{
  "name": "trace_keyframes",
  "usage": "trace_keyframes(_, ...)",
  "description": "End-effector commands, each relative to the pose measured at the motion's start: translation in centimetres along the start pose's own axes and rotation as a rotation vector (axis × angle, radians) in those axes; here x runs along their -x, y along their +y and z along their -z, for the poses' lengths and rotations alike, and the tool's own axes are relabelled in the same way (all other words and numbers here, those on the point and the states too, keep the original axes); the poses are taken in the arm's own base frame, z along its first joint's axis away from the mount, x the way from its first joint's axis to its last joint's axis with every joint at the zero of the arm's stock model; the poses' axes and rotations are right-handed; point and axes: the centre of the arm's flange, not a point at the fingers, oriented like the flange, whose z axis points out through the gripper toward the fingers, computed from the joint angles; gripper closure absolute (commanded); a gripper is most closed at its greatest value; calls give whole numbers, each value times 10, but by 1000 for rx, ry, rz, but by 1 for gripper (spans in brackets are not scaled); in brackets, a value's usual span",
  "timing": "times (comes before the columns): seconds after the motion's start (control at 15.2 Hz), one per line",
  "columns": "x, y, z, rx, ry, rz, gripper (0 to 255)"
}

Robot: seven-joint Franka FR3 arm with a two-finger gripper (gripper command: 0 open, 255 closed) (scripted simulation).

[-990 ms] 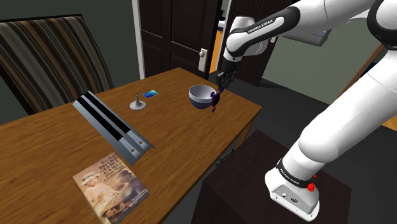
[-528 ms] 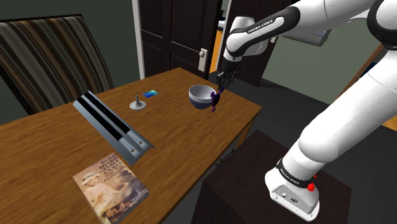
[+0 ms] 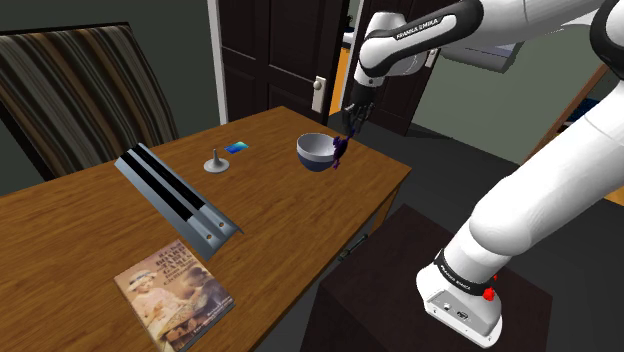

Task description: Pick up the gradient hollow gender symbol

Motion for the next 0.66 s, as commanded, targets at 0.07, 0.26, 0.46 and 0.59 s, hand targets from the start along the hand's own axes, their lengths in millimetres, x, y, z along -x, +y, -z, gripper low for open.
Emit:
trace_keyframes(0.07,-2,-1,16,0,0,0,255)
trace_keyframes(0.26,-2,-2,32,0,0,0,255)
trace_keyframes(0.46,-3,-2,48,0,0,0,255)
trace_keyframes(0.59,-3,-2,49,0,0,0,255)
